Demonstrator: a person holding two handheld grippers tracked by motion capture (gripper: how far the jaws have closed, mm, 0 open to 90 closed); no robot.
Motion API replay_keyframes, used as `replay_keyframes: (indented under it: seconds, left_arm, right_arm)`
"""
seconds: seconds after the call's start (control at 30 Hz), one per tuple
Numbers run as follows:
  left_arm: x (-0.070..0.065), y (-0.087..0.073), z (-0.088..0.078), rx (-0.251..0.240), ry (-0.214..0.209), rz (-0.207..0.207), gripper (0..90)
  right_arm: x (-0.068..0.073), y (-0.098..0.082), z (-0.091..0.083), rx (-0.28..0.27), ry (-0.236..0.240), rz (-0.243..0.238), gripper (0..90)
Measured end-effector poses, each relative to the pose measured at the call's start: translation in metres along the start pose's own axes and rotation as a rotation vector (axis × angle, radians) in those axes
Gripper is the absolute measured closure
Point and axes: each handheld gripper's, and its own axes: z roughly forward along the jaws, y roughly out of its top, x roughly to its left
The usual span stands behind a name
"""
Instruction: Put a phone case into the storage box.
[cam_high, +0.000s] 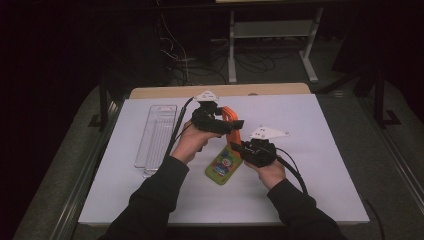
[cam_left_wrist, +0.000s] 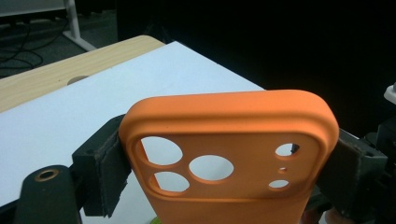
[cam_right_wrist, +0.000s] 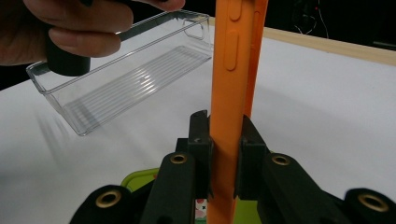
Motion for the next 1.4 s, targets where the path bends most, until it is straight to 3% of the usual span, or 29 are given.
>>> replay_keyframes:
  seconds: [0.13,0.3,0.63,0.73,0.8,0.87,1.1,1.4]
  left_arm:
    - [0.000,0.000,0.000,0.014,0.009,0.008,15.6]
    - [0.002,0.002,-0.004,0.026,0.035,0.025,15.6]
    - [0.006,0.009,-0.015,0.043,0.060,0.027,15.6]
    - [0.008,0.011,-0.019,0.050,0.073,0.034,15.6]
    - [0.009,0.013,-0.024,0.053,0.081,0.040,15.6]
    - [0.010,0.015,-0.028,0.054,0.085,0.042,15.6]
    - [0.016,0.025,-0.047,0.057,0.120,0.067,15.6]
    - [0.028,0.034,-0.072,0.046,0.169,0.081,15.6]
  right_arm:
    - [-0.001,0.000,0.001,0.017,0.008,-0.007,76.8]
    - [-0.006,0.001,-0.005,0.036,0.008,-0.018,53.2]
    - [-0.021,-0.004,-0.021,0.145,-0.005,-0.025,22.6]
    - [-0.025,-0.010,-0.026,0.183,0.013,-0.011,12.0]
    - [-0.028,-0.016,-0.029,0.183,0.012,-0.022,9.2]
    - [-0.030,-0.022,-0.032,0.182,-0.001,-0.035,0.9]
    - [-0.035,-0.038,-0.048,0.173,-0.010,-0.044,0.0]
    - [-0.035,-0.057,-0.060,0.211,-0.030,-0.063,0.0]
